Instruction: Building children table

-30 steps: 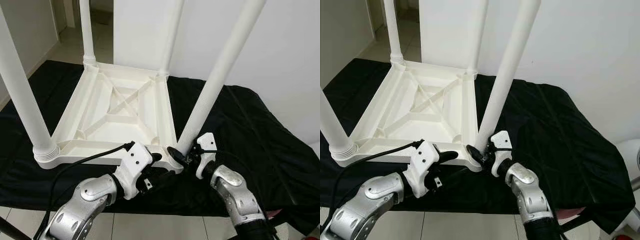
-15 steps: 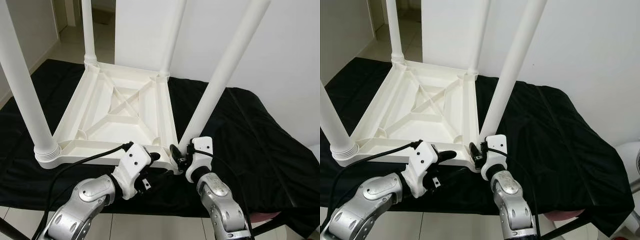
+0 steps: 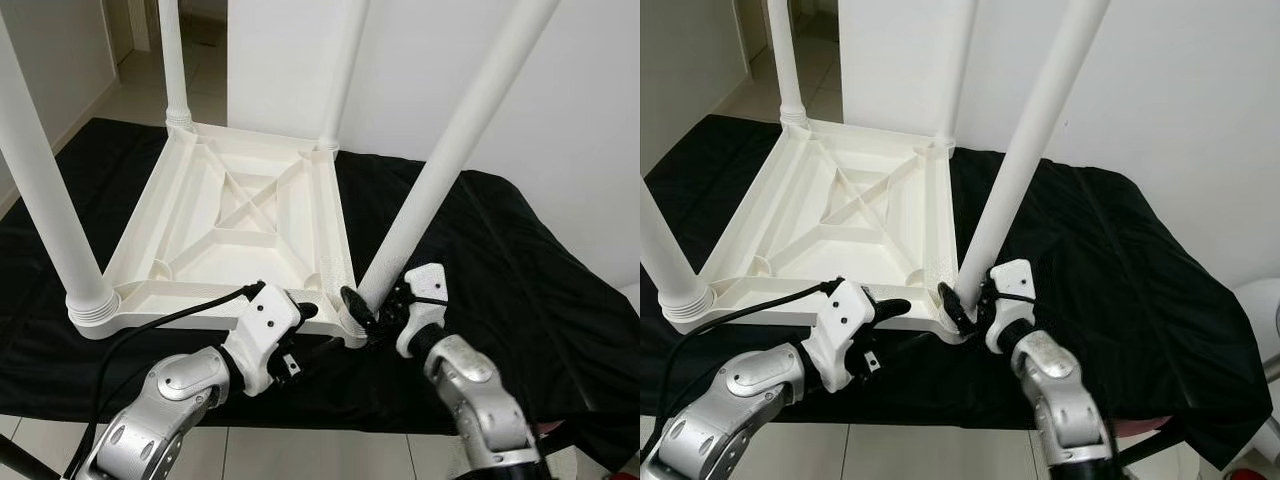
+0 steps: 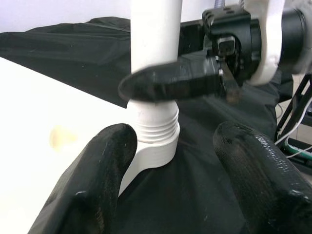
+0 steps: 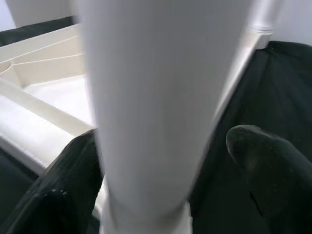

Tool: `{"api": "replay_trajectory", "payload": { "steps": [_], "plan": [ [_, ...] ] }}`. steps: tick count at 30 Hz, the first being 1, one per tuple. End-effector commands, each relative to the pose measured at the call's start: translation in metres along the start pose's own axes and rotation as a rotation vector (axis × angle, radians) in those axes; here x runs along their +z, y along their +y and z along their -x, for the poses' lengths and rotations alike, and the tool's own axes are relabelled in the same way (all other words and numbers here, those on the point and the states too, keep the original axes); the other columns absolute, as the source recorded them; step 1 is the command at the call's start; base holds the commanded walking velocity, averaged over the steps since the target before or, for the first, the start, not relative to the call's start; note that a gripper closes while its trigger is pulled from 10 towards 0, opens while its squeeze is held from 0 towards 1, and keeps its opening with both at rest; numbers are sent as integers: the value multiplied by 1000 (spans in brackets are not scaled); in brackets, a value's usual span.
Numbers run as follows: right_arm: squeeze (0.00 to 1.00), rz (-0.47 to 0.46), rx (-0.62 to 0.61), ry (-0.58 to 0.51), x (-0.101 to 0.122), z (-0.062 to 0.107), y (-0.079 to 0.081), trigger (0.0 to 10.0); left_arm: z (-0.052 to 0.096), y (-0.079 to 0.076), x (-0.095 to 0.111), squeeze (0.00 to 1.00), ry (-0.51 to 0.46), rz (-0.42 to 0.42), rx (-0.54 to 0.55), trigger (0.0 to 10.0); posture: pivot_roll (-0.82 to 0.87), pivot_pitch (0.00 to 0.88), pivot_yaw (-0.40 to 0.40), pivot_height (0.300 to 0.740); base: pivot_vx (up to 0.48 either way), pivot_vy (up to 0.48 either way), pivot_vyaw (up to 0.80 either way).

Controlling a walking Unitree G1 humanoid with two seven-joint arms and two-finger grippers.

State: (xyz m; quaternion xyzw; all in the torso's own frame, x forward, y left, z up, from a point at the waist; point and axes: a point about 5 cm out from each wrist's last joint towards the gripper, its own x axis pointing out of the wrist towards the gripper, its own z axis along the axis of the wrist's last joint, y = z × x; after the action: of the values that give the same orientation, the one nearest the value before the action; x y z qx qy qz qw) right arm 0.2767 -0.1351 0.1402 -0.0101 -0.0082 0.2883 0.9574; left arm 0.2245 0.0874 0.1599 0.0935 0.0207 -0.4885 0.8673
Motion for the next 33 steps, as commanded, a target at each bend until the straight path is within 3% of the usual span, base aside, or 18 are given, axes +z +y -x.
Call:
{"api": "replay_trajectory", "payload": {
  "steps": [1,6,10,14,15,16,17,19,20,27,32,33],
  "plan": [
    [0,23,68,-9,1,2,-8,10000,-1,1,1,0,-4,-13,-4,10000,30,0,-115,740,0,0,0],
    [0,89,268,20,-3,-6,-14,10000,0,0,2,0,0,-17,-15,10000,35,0,-101,740,0,0,0],
    [0,97,312,30,-4,-8,-14,10000,0,0,2,0,1,-18,-19,10000,35,0,-101,740,0,0,0],
    [0,136,387,58,-9,-21,-17,10000,1,0,3,0,2,-19,-25,10000,49,0,-94,740,0,0,0],
    [0,137,415,65,-11,-24,-17,8667,1,0,3,0,3,-18,-26,10000,49,0,-94,740,0,0,0],
    [0,137,415,65,-11,-24,-17,8667,1,0,3,0,3,-18,-26,10000,49,0,-94,740,0,0,0],
    [0,141,435,70,-13,-25,-17,1333,1,0,4,0,3,-20,-26,10000,55,0,-91,740,0,0,0],
    [0,143,446,73,-14,-27,-17,1333,1,0,4,0,3,-21,-26,10000,58,0,-92,740,0,0,0],
    [0,139,459,76,-15,-27,-16,0,2,0,4,0,3,-21,-26,10000,59,0,-92,740,0,0,0],
    [0,116,478,102,-25,-21,-14,0,2,1,5,0,1,-24,-20,10000,64,0,-102,740,0,0,0],
    [0,86,423,74,-22,-20,-15,0,1,1,5,0,-1,-21,-15,10000,61,0,-109,740,0,0,0],
    [0,99,371,71,-22,-22,-16,10000,1,0,5,0,-2,-20,-14,10000,59,0,-109,740,0,0,0]
  ]
}}
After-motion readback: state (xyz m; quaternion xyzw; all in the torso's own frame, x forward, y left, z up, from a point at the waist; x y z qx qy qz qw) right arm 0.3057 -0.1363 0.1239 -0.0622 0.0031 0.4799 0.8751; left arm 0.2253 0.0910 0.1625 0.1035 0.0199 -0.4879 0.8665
